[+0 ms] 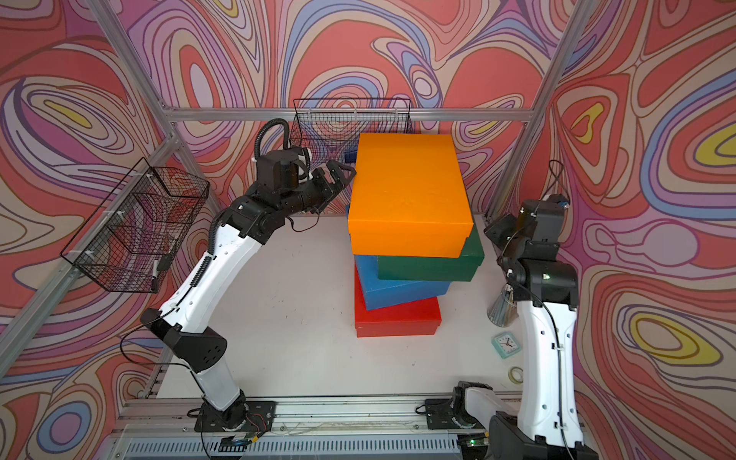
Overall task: Stack the shoeboxes
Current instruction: Place the shoebox at the shoebox, then adjust the shoeboxes in the shoebox.
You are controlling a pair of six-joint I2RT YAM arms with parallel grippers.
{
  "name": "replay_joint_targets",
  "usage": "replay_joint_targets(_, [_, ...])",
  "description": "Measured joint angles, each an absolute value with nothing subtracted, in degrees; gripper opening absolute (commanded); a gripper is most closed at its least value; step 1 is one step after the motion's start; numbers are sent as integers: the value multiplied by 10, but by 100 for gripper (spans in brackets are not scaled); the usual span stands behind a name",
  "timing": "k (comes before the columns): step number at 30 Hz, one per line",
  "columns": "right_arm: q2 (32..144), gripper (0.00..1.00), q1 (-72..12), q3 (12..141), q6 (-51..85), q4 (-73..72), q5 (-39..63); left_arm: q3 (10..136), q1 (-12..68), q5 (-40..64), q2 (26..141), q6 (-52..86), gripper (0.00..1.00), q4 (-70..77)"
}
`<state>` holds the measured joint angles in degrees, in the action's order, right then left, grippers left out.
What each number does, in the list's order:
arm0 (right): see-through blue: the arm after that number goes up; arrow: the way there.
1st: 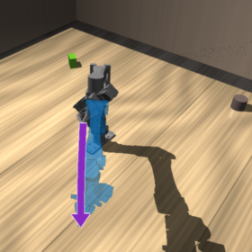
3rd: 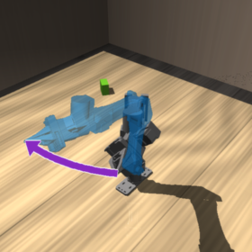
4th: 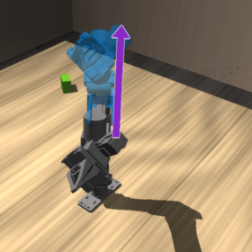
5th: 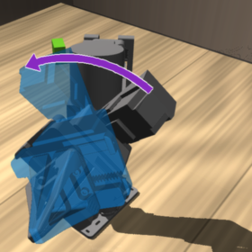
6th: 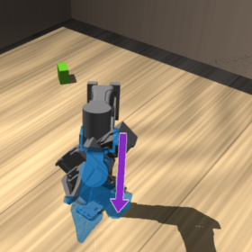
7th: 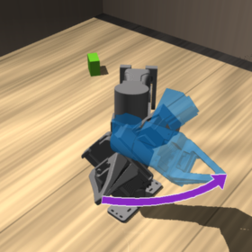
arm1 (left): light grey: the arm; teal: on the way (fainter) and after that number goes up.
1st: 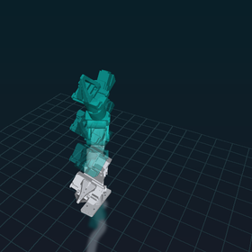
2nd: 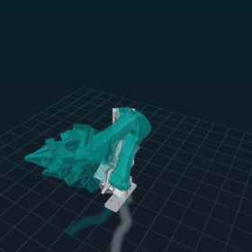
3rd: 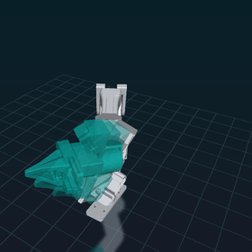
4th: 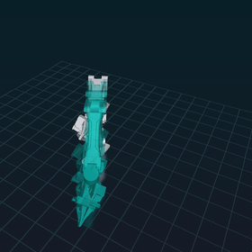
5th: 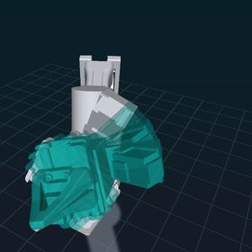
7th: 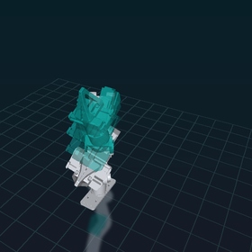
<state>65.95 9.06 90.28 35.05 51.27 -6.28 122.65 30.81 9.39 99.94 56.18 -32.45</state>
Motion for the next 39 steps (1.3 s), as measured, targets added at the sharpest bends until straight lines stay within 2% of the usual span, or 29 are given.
replay_joint_targets(6, [686,0,91,846,350,506,-63,1176,279,88,931,561,100,-309])
replay_joint_targets(13, [697,0,106,835,335,487,-73,1166,280,95,950,562,99,-302])
replay_joint_targets(18, [716,0,132,797,334,398,-35,1127,267,92,955,562,99,-302])
replay_joint_targets(28, [725,0,132,748,334,272,137,1118,256,113,989,580,97,-284])
replay_joint_targets(35, [722,0,130,725,350,281,216,1123,262,126,1021,588,97,-280])
replay_joint_targets(39, [722,0,130,725,352,320,183,1104,262,124,1012,587,97,-275])
